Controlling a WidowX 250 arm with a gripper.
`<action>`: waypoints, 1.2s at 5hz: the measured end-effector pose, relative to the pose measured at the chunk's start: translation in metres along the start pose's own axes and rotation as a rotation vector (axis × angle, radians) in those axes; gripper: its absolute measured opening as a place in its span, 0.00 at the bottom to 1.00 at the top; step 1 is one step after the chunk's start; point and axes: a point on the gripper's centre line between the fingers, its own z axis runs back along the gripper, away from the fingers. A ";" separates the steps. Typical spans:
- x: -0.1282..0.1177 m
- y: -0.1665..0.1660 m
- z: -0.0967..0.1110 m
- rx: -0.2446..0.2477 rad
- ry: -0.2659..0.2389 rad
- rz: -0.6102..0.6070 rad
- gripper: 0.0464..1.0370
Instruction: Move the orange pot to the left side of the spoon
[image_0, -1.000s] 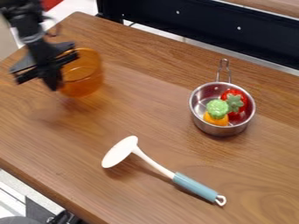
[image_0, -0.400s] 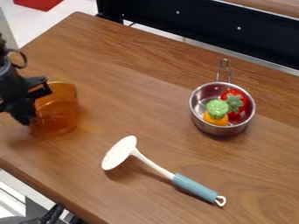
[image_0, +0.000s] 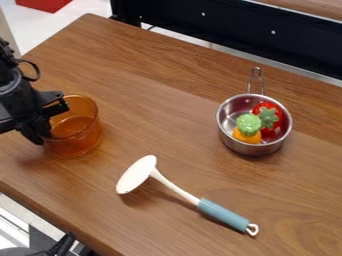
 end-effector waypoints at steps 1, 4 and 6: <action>-0.004 -0.001 0.000 0.005 0.026 0.007 0.18; 0.012 -0.015 0.040 -0.050 -0.063 0.022 0.94; 0.032 -0.071 0.043 -0.037 -0.210 0.216 0.96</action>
